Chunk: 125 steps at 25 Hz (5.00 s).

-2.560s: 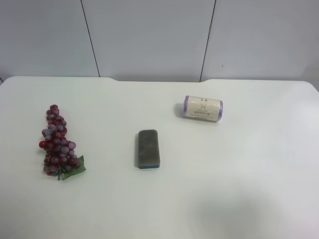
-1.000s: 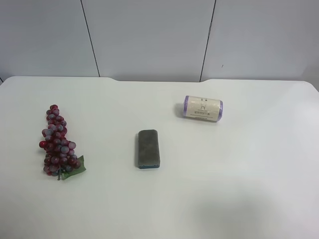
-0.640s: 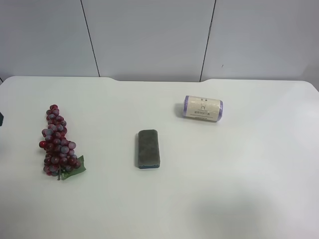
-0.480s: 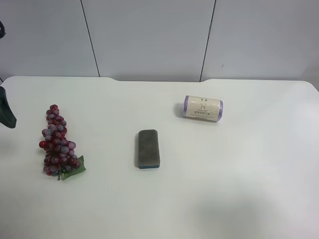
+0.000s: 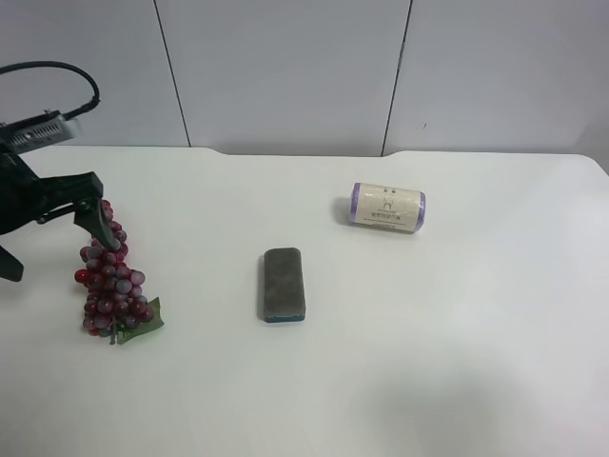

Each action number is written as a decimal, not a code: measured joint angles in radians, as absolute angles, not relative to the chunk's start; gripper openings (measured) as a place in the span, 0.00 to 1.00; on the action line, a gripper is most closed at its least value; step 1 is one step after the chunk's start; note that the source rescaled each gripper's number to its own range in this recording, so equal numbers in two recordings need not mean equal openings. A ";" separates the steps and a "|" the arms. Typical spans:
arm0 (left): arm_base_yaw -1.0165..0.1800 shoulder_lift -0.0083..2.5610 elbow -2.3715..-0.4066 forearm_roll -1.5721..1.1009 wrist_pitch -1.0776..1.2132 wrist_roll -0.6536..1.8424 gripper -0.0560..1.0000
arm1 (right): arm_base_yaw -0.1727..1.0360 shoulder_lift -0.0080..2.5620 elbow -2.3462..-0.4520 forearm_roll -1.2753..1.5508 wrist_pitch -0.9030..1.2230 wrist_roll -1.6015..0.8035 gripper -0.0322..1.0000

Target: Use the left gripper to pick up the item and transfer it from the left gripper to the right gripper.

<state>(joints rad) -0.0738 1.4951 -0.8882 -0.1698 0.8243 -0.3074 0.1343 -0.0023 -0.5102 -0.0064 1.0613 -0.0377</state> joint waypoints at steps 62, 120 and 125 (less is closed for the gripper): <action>-0.127 1.631 -0.892 -0.258 0.773 -0.277 0.13 | 0.134 -0.002 -0.510 -0.006 1.061 -0.038 1.00; -0.668 1.393 -1.297 -0.305 1.036 0.605 0.07 | 0.134 -0.002 -0.510 -0.006 1.061 -0.038 1.00; -0.674 1.397 -1.299 -0.305 1.004 0.681 0.07 | 0.134 -0.002 -0.510 -0.006 1.061 -0.038 1.00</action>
